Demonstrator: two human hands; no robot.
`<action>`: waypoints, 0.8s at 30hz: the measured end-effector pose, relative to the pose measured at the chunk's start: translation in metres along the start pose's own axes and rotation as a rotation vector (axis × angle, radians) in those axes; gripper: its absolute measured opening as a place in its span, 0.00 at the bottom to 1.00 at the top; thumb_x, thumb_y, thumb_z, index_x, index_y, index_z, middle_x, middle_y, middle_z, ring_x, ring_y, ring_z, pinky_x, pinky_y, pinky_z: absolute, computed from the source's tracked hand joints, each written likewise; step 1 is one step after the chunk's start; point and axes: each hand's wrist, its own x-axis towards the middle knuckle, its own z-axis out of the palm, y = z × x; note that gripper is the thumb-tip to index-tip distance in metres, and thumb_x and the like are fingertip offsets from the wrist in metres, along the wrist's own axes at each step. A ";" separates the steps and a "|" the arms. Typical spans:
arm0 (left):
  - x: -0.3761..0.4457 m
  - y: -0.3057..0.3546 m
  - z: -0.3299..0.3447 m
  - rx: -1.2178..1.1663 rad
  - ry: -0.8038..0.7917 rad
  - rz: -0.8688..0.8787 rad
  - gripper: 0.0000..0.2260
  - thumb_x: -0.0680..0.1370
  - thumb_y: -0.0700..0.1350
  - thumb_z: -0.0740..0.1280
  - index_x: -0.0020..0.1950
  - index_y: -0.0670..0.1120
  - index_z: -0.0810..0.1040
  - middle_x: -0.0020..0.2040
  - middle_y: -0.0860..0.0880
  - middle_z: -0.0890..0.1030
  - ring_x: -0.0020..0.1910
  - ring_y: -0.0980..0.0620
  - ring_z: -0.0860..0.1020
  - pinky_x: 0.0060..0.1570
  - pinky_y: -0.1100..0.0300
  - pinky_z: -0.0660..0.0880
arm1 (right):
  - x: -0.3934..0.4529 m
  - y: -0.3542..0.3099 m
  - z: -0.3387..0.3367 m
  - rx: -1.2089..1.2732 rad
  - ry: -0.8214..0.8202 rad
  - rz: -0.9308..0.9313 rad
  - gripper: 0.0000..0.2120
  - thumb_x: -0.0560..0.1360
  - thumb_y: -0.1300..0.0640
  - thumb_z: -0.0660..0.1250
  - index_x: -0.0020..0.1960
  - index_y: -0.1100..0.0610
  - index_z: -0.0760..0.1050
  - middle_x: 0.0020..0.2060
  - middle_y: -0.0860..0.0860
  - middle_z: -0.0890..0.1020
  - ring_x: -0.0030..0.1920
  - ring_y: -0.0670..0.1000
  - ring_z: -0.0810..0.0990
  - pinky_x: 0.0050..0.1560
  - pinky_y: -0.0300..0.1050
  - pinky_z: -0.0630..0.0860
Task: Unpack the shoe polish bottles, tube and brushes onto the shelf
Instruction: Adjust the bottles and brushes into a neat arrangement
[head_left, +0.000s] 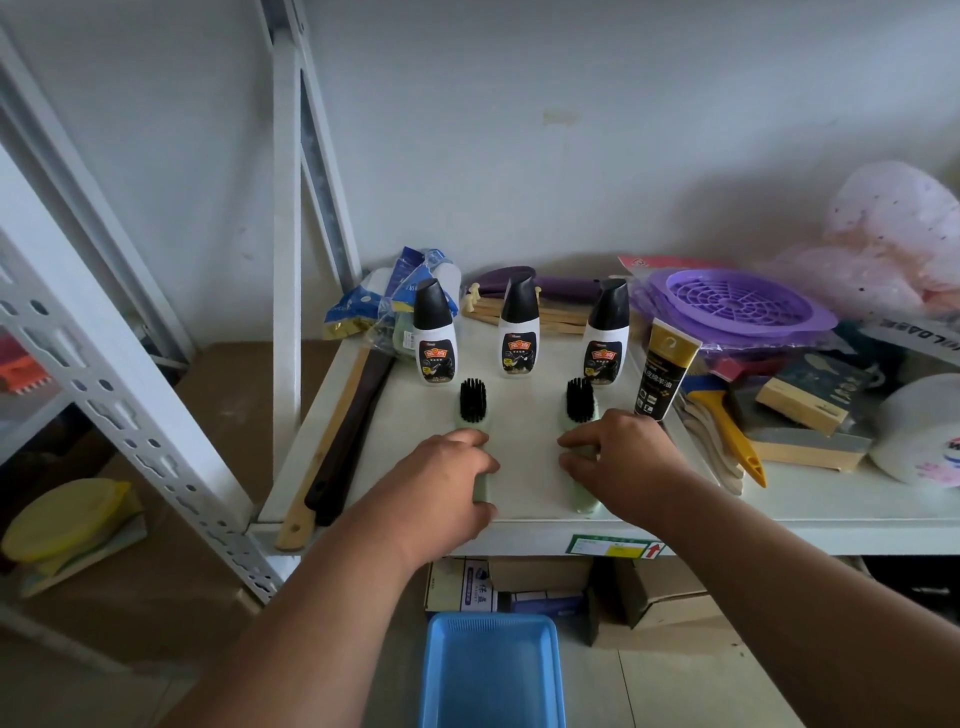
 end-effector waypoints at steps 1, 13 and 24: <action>0.000 -0.001 0.000 0.000 -0.003 0.002 0.24 0.79 0.51 0.74 0.75 0.54 0.79 0.83 0.57 0.66 0.77 0.53 0.69 0.73 0.59 0.68 | 0.000 0.000 0.000 0.005 0.005 -0.003 0.15 0.77 0.46 0.71 0.61 0.48 0.85 0.56 0.51 0.83 0.53 0.51 0.81 0.52 0.36 0.70; -0.002 0.001 -0.002 0.016 -0.001 0.001 0.25 0.79 0.52 0.75 0.76 0.53 0.78 0.83 0.56 0.66 0.78 0.53 0.69 0.73 0.59 0.67 | 0.001 -0.003 0.000 -0.013 0.003 -0.028 0.15 0.78 0.47 0.70 0.63 0.48 0.84 0.58 0.51 0.82 0.54 0.51 0.81 0.53 0.36 0.69; -0.004 -0.001 -0.005 0.010 0.005 -0.004 0.25 0.78 0.50 0.76 0.75 0.54 0.79 0.83 0.57 0.66 0.78 0.54 0.69 0.73 0.60 0.67 | -0.004 -0.005 -0.003 -0.053 -0.016 -0.051 0.16 0.79 0.46 0.69 0.65 0.47 0.82 0.51 0.47 0.77 0.48 0.44 0.72 0.51 0.34 0.64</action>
